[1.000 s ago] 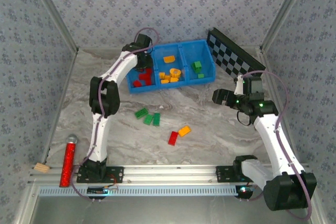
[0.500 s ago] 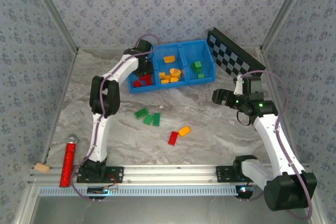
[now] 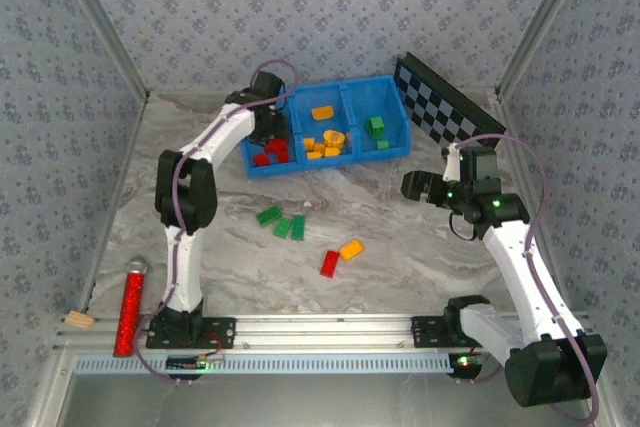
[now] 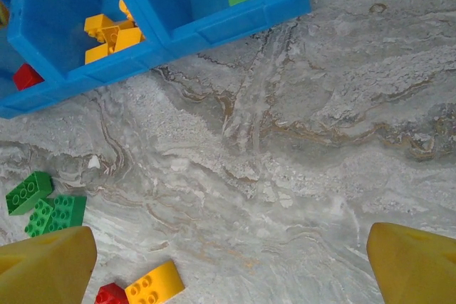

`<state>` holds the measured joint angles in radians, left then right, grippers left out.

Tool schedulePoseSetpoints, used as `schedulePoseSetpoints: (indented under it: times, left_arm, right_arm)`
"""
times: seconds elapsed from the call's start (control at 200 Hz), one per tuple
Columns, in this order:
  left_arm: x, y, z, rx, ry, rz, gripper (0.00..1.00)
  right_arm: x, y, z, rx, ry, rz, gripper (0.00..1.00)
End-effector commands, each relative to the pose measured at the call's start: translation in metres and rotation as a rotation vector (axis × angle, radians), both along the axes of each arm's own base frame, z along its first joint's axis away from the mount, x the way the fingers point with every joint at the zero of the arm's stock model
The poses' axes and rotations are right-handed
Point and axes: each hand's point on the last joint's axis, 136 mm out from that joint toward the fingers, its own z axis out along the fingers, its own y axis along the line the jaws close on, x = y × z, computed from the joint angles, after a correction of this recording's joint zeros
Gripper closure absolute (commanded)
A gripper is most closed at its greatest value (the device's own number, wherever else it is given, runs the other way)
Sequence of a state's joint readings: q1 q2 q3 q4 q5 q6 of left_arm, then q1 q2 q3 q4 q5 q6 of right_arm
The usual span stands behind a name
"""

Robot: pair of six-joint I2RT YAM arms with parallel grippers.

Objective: Sort the legos into containers by color
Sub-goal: Place the lego in the container.

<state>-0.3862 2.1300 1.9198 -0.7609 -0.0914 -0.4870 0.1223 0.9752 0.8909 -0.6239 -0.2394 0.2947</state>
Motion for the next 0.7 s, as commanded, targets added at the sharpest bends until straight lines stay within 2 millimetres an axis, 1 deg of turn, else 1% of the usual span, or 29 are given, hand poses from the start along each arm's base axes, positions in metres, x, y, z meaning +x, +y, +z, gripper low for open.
schedulePoseSetpoints:
  times: [0.0,0.065,0.115,0.16,0.245,0.31,0.37,0.465,0.53,0.605,0.695]
  left_arm:
    - [-0.019,-0.008,0.065,-0.018,-0.102,-0.061,0.5]
    - [-0.038,-0.011,0.076,-0.009,-0.096,-0.086,0.49]
    - [-0.057,-0.012,0.079,0.018,-0.076,-0.11,0.43]
    - [-0.078,-0.016,0.073,0.051,-0.042,-0.15,0.4]
    - [-0.125,-0.025,0.057,0.098,0.043,-0.232,0.38]
    - [-0.163,-0.039,0.047,0.119,0.077,-0.311,0.37]
    - [-0.199,-0.057,0.039,0.125,0.095,-0.393,0.36]
    - [-0.248,-0.08,0.026,0.115,0.134,-0.484,0.34]
    - [-0.275,-0.09,0.019,0.102,0.16,-0.51,0.34]
    - [-0.302,-0.105,0.009,0.057,0.189,-0.532,0.32]
    - [-0.323,-0.118,-0.003,0.053,0.212,-0.561,0.29]
  right_arm:
    - [0.001,0.004,0.012,-0.011,-0.041,0.019,0.01]
    - [0.001,0.007,0.015,-0.011,-0.048,0.03,0.01]
    - [0.001,0.009,0.019,-0.016,-0.058,0.039,0.01]
    - [0.001,0.01,0.023,-0.025,-0.066,0.044,0.01]
    - [0.001,0.011,0.029,-0.033,-0.074,0.053,0.0]
    - [0.003,0.012,0.033,-0.038,-0.077,0.06,0.0]
    - [0.004,0.013,0.034,-0.041,-0.077,0.067,0.0]
    - [0.008,0.014,0.033,-0.049,-0.077,0.075,0.0]
    - [0.009,0.016,0.031,-0.053,-0.071,0.082,0.0]
    - [0.01,0.017,0.031,-0.055,-0.067,0.086,0.0]
    - [0.01,0.02,0.031,-0.052,-0.063,0.092,0.0]
